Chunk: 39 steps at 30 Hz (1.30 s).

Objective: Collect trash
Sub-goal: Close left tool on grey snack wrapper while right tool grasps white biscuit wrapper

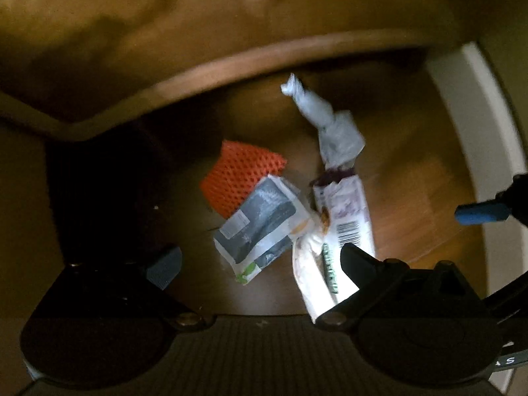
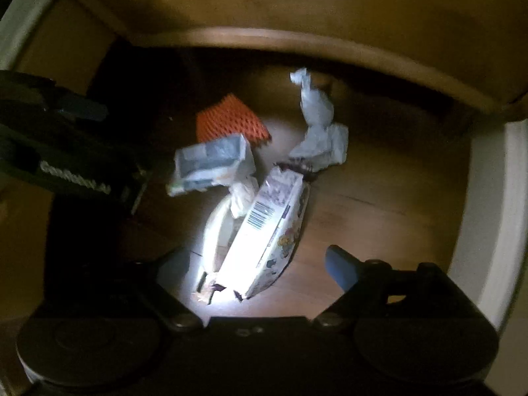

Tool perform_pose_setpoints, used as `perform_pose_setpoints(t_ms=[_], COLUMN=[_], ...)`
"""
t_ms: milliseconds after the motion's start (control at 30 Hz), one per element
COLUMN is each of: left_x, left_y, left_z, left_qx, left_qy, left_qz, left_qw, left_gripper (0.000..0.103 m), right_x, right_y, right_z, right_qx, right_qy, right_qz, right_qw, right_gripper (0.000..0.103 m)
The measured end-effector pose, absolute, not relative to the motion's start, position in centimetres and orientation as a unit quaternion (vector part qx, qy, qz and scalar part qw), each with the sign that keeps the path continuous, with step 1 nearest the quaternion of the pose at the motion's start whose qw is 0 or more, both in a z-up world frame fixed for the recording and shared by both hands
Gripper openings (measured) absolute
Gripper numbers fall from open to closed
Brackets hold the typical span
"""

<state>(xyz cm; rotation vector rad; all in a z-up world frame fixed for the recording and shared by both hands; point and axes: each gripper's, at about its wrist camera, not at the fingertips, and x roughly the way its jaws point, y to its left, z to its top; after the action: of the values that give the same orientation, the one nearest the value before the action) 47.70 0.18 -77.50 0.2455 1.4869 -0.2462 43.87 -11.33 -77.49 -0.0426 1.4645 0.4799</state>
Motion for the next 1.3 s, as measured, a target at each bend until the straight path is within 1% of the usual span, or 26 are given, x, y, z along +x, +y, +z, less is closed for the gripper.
perform_pose_setpoints(t_ms=[233, 267, 367, 433, 467, 533, 600, 633, 667, 700, 733, 767, 800, 900, 1033, 1167, 1300], left_x=[47.9, 48.1, 48.4, 48.6, 48.5, 48.6, 48.8, 48.9, 49.0, 49.1, 49.1, 49.1, 49.2, 49.1, 49.1, 48.8, 48.4], left_y=[-0.7, -0.7, -0.4, -0.2, -0.1, -0.1, 0.2, 0.4, 0.5, 0.6, 0.5, 0.5, 0.3, 0.3, 0.6, 1.0, 1.4], left_z=[-83.3, -84.0, -85.7, -86.6, -87.0, -87.5, -87.8, -87.8, -87.8, -87.7, -87.7, -87.6, -87.4, -86.9, -84.5, -81.0, -75.7], left_qx=[0.147, 0.149, 0.146, 0.144, 0.145, 0.146, 0.137, 0.128, 0.121, 0.118, 0.118, 0.121, 0.123, 0.121, 0.096, 0.075, 0.059], left_qy=[0.677, 0.679, 0.688, 0.694, 0.696, 0.701, 0.706, 0.710, 0.712, 0.712, 0.711, 0.708, 0.707, 0.706, 0.702, 0.699, 0.690], left_qz=[-0.134, -0.133, -0.132, -0.132, -0.133, -0.136, -0.135, -0.133, -0.132, -0.131, -0.130, -0.130, -0.131, -0.126, -0.121, -0.112, -0.108], left_qw=[0.708, 0.707, 0.699, 0.693, 0.690, 0.685, 0.681, 0.680, 0.679, 0.680, 0.681, 0.684, 0.684, 0.687, 0.695, 0.702, 0.713], left_gripper=[0.101, 0.100, 0.092, 0.081, 0.077, 0.059, 0.052, 0.045, 0.039, 0.030, 0.024, 0.019, 0.011, 0.007, 0.006, 0.006, 0.006], right_x=[44.4, 44.5, 44.8, 44.9, 45.0, 45.1, 45.2, 45.2, 45.4, 45.4, 45.5, 45.6, 45.7, 45.6, 45.0, 43.9, 42.7], right_y=[-10.4, -10.2, -9.6, -9.1, -8.9, -8.7, -8.5, -8.5, -8.6, -8.7, -8.7, -8.7, -8.7, -9.0, -9.6, -10.6, -11.3], right_z=[-83.6, -84.6, -86.6, -87.7, -88.1, -88.8, -89.1, -89.3, -89.4, -89.5, -89.6, -89.7, -89.7, -89.4, -88.1, -84.9, -80.2], right_qx=[-0.014, -0.013, -0.008, -0.004, -0.002, 0.000, 0.001, 0.004, 0.008, 0.012, 0.013, 0.015, 0.019, 0.028, 0.045, 0.054, 0.062], right_qy=[0.666, 0.667, 0.672, 0.675, 0.676, 0.678, 0.679, 0.680, 0.681, 0.682, 0.684, 0.685, 0.686, 0.685, 0.686, 0.679, 0.668], right_qz=[0.221, 0.220, 0.215, 0.210, 0.207, 0.202, 0.194, 0.190, 0.185, 0.182, 0.177, 0.174, 0.172, 0.164, 0.154, 0.150, 0.149], right_qw=[0.712, 0.711, 0.708, 0.707, 0.707, 0.707, 0.708, 0.708, 0.708, 0.708, 0.708, 0.707, 0.707, 0.709, 0.710, 0.716, 0.726], right_gripper=[0.086, 0.085, 0.083, 0.083, 0.083, 0.083, 0.075, 0.074, 0.069, 0.059, 0.054, 0.052, 0.049, 0.045, 0.044, 0.044, 0.044])
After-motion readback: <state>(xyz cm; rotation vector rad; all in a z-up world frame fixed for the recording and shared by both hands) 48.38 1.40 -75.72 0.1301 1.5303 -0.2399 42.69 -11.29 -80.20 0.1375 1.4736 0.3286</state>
